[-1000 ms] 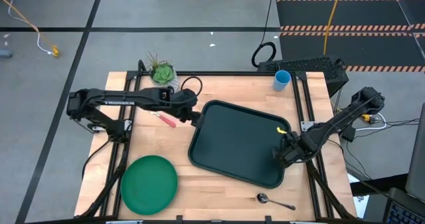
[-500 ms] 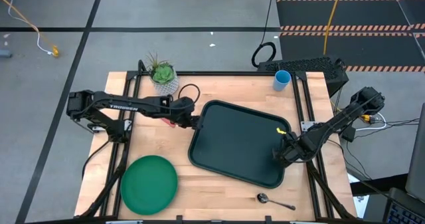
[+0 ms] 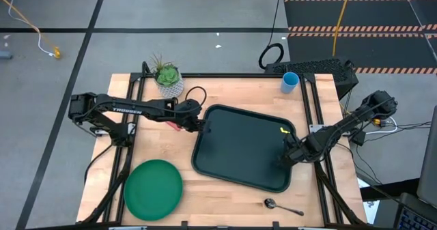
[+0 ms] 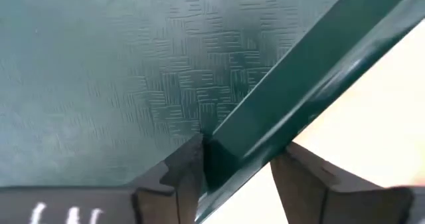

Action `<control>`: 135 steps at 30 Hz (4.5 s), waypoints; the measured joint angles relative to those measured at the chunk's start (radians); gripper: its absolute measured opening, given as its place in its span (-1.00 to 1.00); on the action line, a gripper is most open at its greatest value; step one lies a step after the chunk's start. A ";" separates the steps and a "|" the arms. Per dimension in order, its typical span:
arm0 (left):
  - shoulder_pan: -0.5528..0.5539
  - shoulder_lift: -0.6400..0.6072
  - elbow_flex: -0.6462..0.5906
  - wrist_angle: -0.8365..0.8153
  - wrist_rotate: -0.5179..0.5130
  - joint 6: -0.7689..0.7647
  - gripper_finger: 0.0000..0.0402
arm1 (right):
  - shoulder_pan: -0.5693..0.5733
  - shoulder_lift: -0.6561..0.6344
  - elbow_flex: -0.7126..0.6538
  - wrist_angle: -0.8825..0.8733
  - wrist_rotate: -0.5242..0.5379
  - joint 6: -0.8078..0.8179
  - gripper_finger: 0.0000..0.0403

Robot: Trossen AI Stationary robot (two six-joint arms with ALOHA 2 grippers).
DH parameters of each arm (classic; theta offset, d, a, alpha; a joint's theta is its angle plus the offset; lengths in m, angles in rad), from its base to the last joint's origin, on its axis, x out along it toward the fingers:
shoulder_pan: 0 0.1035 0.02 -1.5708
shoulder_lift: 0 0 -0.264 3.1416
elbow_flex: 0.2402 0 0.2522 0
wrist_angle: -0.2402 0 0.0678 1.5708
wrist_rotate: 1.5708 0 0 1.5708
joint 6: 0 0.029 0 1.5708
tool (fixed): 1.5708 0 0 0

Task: Pick and place plate/cup/fork/spoon on tray
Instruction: Prepare the dark green serving tray, then put the pink fork to the left of the dark green serving tray

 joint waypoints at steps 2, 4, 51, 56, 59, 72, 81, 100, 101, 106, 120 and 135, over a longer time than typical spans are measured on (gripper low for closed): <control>0.000 0.000 0.000 0.000 0.008 0.000 0.16 | -0.014 0.000 0.000 0.007 0.005 -0.043 -0.30; 0.000 0.000 0.000 0.000 0.019 0.005 0.16 | -0.030 0.000 0.000 0.008 0.005 -0.086 -0.31; -0.040 -0.009 0.002 0.000 0.070 0.033 0.16 | -0.306 0.010 0.001 0.184 0.052 0.044 -0.85; -0.046 -0.009 0.002 0.000 0.073 0.039 0.16 | -0.320 0.009 0.001 0.167 0.048 0.073 -0.85; -0.053 -0.009 0.002 0.000 0.077 0.040 0.16 | -0.321 0.009 0.002 0.157 0.049 0.100 -0.86; -0.082 -0.009 0.001 0.009 0.092 0.034 0.16 | -0.332 0.010 0.001 0.153 0.103 0.216 -0.86; -0.102 -0.009 0.001 0.029 0.098 0.031 0.16 | -0.365 0.010 0.001 0.161 0.101 0.149 -0.85; -0.110 -0.010 0.001 0.029 0.118 0.031 0.16 | -0.429 0.009 -0.001 0.192 0.069 0.033 -0.82; -0.111 -0.010 0.001 0.029 0.118 0.031 0.16 | -0.429 0.005 -0.002 0.206 0.069 0.021 -0.81; -0.111 -0.010 0.001 0.029 0.118 0.031 0.16 | -0.430 -0.043 -0.001 0.248 0.081 -0.005 -0.62; -0.111 -0.010 0.001 0.034 0.117 0.033 0.16 | -0.429 -0.255 -0.001 0.060 0.105 -0.061 -0.10; -0.102 -0.138 0.029 0.528 -0.010 0.093 0.16 | -0.534 -0.401 0.243 0.105 0.233 -0.663 -0.25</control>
